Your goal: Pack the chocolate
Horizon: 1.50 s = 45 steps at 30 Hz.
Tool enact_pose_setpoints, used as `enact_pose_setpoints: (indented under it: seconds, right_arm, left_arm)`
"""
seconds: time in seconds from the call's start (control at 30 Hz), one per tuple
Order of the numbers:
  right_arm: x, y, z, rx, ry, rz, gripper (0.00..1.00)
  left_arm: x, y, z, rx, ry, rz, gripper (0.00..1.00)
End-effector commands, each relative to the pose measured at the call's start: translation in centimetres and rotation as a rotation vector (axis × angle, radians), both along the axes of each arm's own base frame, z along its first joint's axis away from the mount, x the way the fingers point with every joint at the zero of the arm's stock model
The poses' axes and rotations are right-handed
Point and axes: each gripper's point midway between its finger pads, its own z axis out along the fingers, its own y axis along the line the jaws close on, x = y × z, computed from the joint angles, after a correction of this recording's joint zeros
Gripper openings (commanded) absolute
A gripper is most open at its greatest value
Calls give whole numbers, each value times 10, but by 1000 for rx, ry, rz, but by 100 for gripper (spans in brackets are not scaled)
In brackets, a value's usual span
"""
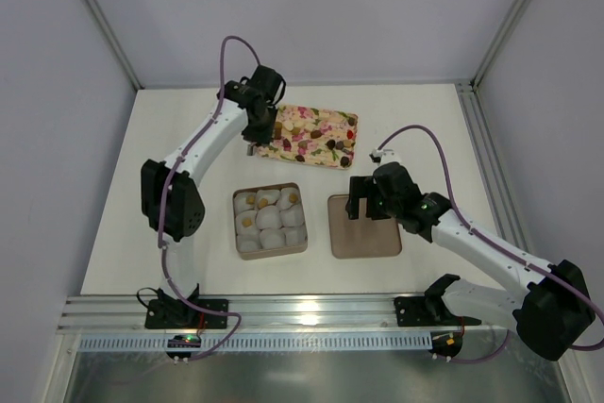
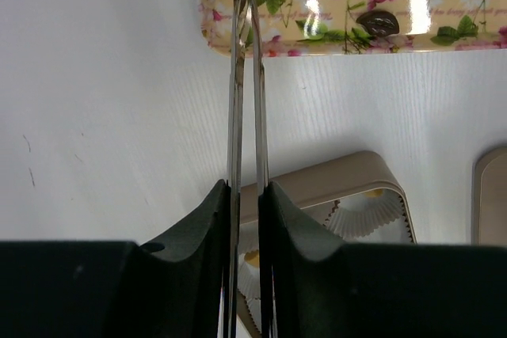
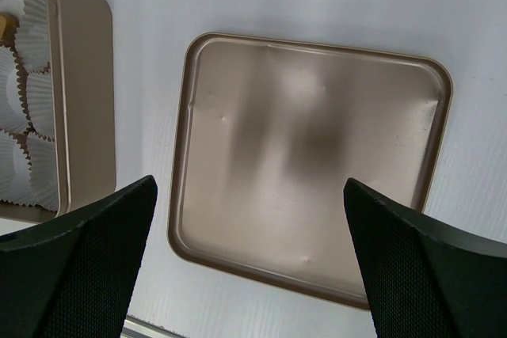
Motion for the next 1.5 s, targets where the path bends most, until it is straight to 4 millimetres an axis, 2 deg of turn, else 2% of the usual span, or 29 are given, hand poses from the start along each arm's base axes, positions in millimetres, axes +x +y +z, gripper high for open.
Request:
enact_pose_setpoints:
  seconds: [0.0,0.2,0.43,0.73,1.03,1.47]
  right_arm:
    - [8,3,6,25,-29,-13,100]
    - [7,3,6,24,-33,-10,100]
    - [8,3,5,21,-32,-10,100]
    - [6,1,5,15,-32,-12,100]
    - [4,-3,6,3,-39,-18,100]
    - [3,-7,5,-5,-41,-19,100]
  left_arm:
    - [2,2,38,-42,-78,5,19]
    - [0,-1,34,-52,-61,0,18]
    - [0,-24,38,-167,-56,-27,35]
    - [4,-41,28,-204,-41,-36,42]
    - [12,-54,19,-198,-35,-29,44]
    - [14,-48,-8,-111,-2,4,43]
